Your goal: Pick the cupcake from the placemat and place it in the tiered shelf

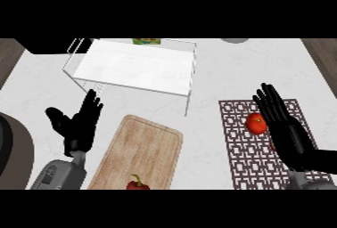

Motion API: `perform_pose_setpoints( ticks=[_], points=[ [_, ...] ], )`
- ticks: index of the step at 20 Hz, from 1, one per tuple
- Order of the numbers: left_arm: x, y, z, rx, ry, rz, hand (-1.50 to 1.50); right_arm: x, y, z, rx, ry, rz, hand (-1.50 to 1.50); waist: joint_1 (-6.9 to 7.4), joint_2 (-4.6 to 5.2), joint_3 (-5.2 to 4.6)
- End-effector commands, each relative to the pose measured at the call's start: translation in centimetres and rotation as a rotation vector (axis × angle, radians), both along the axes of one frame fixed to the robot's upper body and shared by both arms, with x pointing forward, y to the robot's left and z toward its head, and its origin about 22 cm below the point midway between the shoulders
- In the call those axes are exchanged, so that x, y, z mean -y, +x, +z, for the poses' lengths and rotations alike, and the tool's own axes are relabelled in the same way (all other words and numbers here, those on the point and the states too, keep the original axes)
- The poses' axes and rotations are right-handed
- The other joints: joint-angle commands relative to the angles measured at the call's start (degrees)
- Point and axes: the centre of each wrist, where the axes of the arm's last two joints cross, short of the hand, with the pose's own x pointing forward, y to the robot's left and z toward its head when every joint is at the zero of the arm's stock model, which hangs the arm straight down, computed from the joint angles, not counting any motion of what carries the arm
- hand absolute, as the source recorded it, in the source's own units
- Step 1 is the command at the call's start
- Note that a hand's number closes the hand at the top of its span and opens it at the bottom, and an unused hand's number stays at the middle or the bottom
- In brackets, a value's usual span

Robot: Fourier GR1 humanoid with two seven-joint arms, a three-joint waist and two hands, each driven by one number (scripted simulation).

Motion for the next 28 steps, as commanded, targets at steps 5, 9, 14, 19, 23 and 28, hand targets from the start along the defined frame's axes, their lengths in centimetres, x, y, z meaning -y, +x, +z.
perform_pose_setpoints(
  ticks=[5, 9, 14, 19, 23, 28],
  points=[
    [-3.6, -1.6, -0.7, -0.012, 0.282, -0.129, 0.00, 15.2, -4.3, 0.8, -0.202, -0.450, -0.628, -1.50, -3.96, -0.44, 0.09],
    [-3.2, -3.6, -2.1, -0.054, 0.308, -0.246, 0.00, 21.3, -8.4, -0.7, -0.434, -0.569, -1.030, 1.50, -2.01, -0.19, 0.16],
    [-2.0, -4.8, -2.0, -0.034, 0.332, -0.335, 0.00, 20.5, -9.1, -2.0, -0.311, -0.320, -0.864, -1.50, 1.37, -0.40, 0.24],
    [-3.1, -2.5, -0.7, -0.034, 0.342, -0.313, 0.00, 17.5, -8.2, 0.3, -0.238, -0.420, -0.658, -1.50, 1.30, -0.29, 0.17],
    [-1.8, -4.6, -1.7, -0.029, 0.329, -0.342, 0.00, 16.1, -7.4, 5.4, -0.391, -0.527, -0.532, -1.50, 1.87, -0.36, 0.08],
    [-2.7, -3.1, -0.9, -0.009, 0.334, -0.338, 0.00, 15.3, -7.2, 7.6, -0.591, -0.931, -0.489, -1.50, 2.46, 0.02, -0.20]
  ],
)
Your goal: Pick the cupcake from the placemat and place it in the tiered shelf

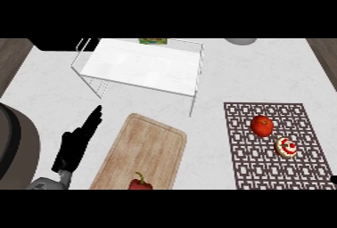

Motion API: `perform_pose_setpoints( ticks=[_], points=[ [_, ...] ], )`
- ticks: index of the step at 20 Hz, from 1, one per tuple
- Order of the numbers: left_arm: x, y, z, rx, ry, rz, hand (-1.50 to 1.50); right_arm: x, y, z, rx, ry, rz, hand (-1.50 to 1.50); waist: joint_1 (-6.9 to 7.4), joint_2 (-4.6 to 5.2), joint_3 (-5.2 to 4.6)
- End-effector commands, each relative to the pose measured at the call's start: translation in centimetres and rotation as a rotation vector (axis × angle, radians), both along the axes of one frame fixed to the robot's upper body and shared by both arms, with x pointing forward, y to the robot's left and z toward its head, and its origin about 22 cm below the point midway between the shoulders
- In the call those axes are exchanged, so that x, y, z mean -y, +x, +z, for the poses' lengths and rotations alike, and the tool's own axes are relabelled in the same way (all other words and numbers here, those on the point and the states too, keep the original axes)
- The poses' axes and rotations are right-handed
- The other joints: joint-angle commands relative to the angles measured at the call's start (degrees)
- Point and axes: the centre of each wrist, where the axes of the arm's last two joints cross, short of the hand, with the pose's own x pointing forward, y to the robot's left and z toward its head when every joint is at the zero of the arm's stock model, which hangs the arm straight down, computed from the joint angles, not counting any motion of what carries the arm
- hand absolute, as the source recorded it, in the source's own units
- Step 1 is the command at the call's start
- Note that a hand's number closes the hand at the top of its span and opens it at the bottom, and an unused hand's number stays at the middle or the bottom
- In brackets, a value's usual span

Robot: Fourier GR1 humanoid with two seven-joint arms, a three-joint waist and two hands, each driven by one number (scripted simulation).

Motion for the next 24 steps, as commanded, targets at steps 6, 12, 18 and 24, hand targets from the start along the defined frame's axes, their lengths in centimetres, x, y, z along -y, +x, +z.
perform_pose_setpoints(
  ticks=[6, 12, 18, 24],
  points=[
    [0.9, 0.8, 0.5, 0.024, 0.010, -0.043, 0.00, -2.6, 2.6, 4.3, -0.395, -0.549, -0.103, -1.50, 2.73, 0.61, -0.04],
    [-0.5, 0.4, 0.2, -0.004, -0.010, -0.030, 0.00, -11.1, 6.5, 2.0, -0.449, -0.502, -0.066, -1.50, 2.17, 0.22, 0.18],
    [-1.1, 1.0, -0.9, -0.013, -0.005, -0.009, 0.00, -13.8, 9.8, 0.5, -0.588, -0.457, -0.055, -1.50, 0.62, 0.10, 0.16],
    [-0.9, 0.2, -0.1, -0.021, 0.012, -0.007, 0.00, -14.9, 10.7, -0.8, -0.646, -0.467, -0.085, -1.50, 0.20, -0.16, 0.20]
  ],
)
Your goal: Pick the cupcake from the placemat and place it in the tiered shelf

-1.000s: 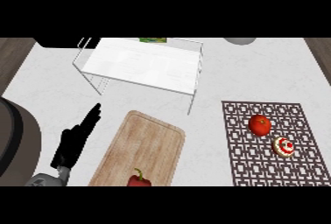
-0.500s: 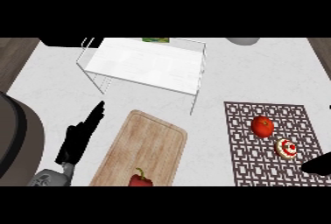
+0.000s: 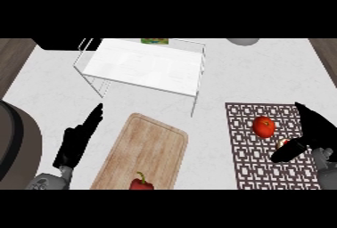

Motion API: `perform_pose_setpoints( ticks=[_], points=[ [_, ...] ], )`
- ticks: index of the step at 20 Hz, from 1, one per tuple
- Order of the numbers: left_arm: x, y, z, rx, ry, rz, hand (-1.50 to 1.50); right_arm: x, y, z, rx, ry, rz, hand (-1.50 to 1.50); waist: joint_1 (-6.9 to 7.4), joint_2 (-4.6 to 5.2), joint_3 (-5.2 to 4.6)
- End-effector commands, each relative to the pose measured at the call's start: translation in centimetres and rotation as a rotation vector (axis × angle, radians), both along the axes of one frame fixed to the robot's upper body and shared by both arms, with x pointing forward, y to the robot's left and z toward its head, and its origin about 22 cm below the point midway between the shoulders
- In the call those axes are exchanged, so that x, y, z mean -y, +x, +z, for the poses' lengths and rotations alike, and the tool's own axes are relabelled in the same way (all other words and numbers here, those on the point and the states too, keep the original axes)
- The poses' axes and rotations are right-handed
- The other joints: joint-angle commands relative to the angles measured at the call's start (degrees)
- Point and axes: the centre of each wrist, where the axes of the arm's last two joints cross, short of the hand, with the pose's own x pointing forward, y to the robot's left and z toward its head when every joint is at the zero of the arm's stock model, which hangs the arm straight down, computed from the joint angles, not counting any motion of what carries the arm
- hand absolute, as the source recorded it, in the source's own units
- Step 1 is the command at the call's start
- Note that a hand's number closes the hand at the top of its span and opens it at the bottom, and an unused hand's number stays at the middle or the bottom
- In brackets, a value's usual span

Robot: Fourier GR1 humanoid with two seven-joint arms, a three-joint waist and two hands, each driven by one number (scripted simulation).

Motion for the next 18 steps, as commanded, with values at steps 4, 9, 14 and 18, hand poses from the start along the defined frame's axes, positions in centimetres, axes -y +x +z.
perform_pose_setpoints(
  ticks=[4, 9, 14, 18],
  points=[
    [-1.0, -1.6, 0.7, -0.007, -0.003, 0.014, 0.00, -1.6, 1.4, -1.7, -0.111, -0.104, -0.121, -1.50, -0.19, -0.21, 0.04],
    [-0.7, 0.0, 0.9, 0.010, -0.004, 0.007, 0.00, -1.4, 1.8, -0.5, -0.107, -0.148, -0.137, -1.50, -0.79, -0.17, 0.01],
    [0.3, -0.3, -0.4, -0.015, -0.010, 0.018, 0.00, 0.6, -0.2, -4.6, -0.158, -0.173, -0.125, -1.50, -1.24, -0.13, 0.02],
    [0.4, -1.3, -0.4, -0.008, -0.011, 0.014, 0.00, -0.2, 0.4, -5.1, -0.179, -0.163, -0.120, -1.50, -0.82, -0.14, 0.04]
  ],
)
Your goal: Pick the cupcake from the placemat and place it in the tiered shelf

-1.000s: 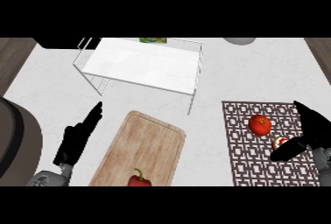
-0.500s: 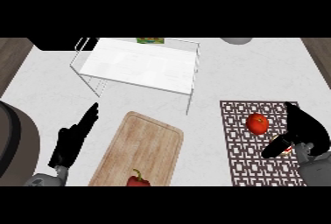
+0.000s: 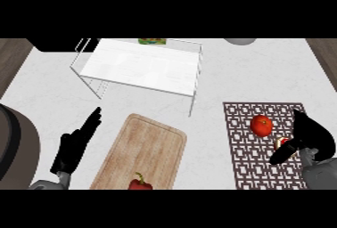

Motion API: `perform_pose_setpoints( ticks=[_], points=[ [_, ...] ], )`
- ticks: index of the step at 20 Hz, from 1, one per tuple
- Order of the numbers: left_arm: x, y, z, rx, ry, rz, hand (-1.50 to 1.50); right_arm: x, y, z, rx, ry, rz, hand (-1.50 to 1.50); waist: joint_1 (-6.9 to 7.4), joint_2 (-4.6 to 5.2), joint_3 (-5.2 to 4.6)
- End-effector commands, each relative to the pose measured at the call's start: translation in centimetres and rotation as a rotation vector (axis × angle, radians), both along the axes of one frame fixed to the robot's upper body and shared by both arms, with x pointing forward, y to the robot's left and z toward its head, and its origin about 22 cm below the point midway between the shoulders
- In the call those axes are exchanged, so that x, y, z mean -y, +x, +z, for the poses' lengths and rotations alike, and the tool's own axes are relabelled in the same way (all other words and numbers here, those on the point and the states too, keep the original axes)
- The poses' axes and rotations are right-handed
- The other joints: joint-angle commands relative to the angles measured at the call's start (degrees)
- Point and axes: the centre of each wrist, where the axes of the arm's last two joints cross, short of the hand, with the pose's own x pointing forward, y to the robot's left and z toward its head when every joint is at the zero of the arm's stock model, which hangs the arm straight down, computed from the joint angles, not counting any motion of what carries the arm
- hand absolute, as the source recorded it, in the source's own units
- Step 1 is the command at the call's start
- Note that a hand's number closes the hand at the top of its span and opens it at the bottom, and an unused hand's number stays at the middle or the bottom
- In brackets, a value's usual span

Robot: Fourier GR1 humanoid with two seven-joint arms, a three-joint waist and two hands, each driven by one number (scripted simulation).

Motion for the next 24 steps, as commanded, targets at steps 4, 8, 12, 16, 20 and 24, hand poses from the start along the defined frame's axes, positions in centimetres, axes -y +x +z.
perform_pose_setpoints(
  ticks=[4, 8, 12, 16, 20, 24],
  points=[
    [-1.4, -0.2, 1.5, 0.000, 0.007, 0.003, 0.00, -0.1, -0.3, -1.3, -0.106, -0.061, -0.071, -1.50, 0.12, -0.01, 0.03],
    [0.1, 0.6, -0.1, -0.006, 0.007, 0.002, 0.00, -1.0, 0.3, -1.8, -0.112, -0.075, -0.075, -1.50, -0.13, 0.06, 0.01],
    [0.3, 0.5, 0.5, -0.001, -0.011, 0.018, 0.00, 1.6, 0.0, -2.6, -0.112, -0.056, -0.080, -1.50, -0.09, 0.02, 0.03],
    [0.4, 0.0, -0.5, 0.014, -0.001, -0.005, 0.00, 1.4, 0.8, -4.7, -0.123, -0.033, -0.068, -1.50, 0.01, 0.05, 0.03],
    [-0.3, -0.5, 1.0, -0.006, -0.003, -0.005, 0.00, 0.9, 0.4, -5.8, -0.109, -0.043, 0.039, 1.50, 0.15, 0.04, 0.04],
    [0.8, -0.3, 1.6, 0.007, 0.001, -0.001, 0.00, 0.8, 0.9, -6.2, -0.067, -0.034, 0.050, 1.50, 0.13, 0.01, 0.05]
  ],
)
